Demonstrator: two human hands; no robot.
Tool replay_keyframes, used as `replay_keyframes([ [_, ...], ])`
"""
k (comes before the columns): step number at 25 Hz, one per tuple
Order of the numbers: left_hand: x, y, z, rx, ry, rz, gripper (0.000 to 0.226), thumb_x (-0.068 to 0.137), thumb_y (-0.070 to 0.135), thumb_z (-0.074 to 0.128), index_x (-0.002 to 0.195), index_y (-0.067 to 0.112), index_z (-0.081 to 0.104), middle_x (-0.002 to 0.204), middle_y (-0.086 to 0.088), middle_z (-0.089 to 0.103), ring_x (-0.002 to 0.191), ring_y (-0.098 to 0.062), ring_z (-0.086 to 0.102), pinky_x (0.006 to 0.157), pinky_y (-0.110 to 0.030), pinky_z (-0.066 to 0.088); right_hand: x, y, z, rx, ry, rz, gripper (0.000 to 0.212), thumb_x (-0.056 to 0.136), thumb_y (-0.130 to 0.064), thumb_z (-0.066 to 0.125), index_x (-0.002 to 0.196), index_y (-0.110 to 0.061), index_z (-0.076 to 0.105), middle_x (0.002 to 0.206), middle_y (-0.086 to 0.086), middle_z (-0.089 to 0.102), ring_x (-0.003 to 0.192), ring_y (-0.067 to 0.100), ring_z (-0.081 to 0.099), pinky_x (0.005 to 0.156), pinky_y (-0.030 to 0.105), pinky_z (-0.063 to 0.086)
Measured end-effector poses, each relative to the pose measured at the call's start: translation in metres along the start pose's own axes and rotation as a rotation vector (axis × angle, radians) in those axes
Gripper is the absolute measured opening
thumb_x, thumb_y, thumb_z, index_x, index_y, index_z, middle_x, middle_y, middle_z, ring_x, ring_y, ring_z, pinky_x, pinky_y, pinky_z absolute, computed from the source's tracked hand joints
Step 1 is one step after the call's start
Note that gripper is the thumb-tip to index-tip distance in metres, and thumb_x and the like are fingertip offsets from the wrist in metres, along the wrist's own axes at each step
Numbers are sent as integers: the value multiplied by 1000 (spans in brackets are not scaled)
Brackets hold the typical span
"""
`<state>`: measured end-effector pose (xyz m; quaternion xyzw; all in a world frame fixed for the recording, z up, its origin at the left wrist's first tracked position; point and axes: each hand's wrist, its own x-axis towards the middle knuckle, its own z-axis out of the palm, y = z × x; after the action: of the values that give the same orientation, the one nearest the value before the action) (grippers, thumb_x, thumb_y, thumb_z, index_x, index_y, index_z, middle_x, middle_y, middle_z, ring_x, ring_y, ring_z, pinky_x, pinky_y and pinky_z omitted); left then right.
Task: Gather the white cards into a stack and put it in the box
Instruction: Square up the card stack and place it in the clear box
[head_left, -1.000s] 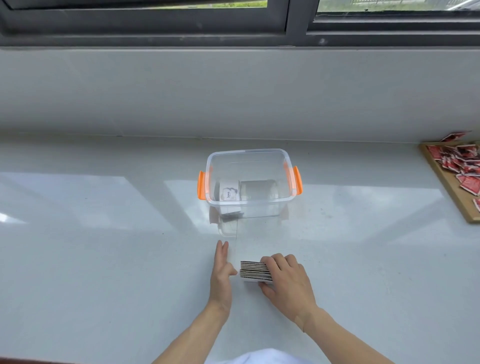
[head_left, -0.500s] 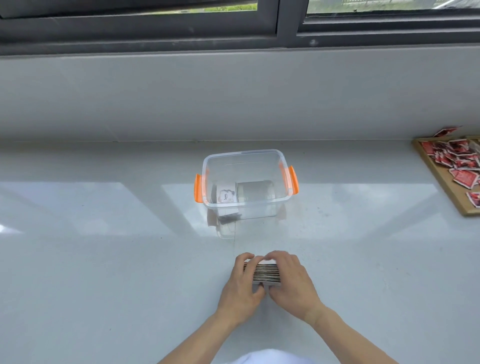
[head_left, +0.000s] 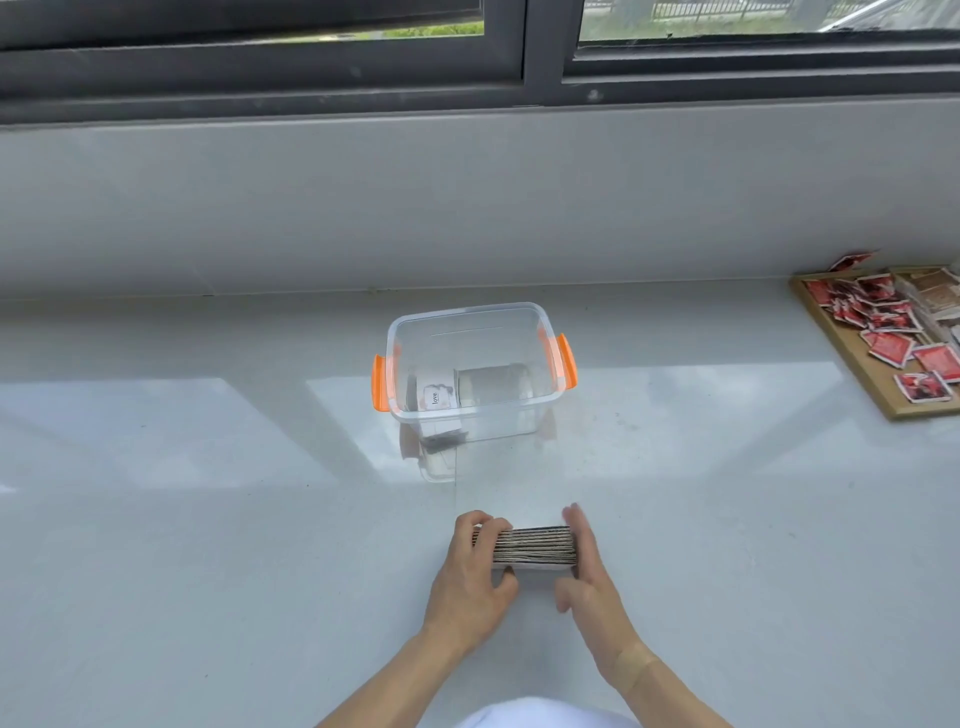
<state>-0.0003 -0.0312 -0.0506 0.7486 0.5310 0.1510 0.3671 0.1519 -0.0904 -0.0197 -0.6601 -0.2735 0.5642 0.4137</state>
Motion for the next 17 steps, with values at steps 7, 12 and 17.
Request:
replay_keyframes([
  [7,2,-5,-1,-3,20,9,49,73,26,57,121,28,48,129,11,34,98,-8,55,76,-27,53,9,-5,7,-26,-44,57,101,53,-8,44,147,-39,24,142,-13,40,107,9,50,77,20,43],
  [12,2,-5,0,-4,17,17,48,74,27,57,122,30,47,128,13,34,98,-6,54,73,-25,52,16,-12,-1,-427,-102,-100,100,72,0,59,152,-30,7,154,-6,24,131,5,32,99,22,35],
  [17,3,-8,-1,4,-4,25,48,77,27,58,123,32,46,127,12,35,99,-7,55,75,-28,53,27,-14,-3,-1159,-74,-448,91,79,-24,65,152,-26,11,162,-4,7,147,19,13,104,31,43],
])
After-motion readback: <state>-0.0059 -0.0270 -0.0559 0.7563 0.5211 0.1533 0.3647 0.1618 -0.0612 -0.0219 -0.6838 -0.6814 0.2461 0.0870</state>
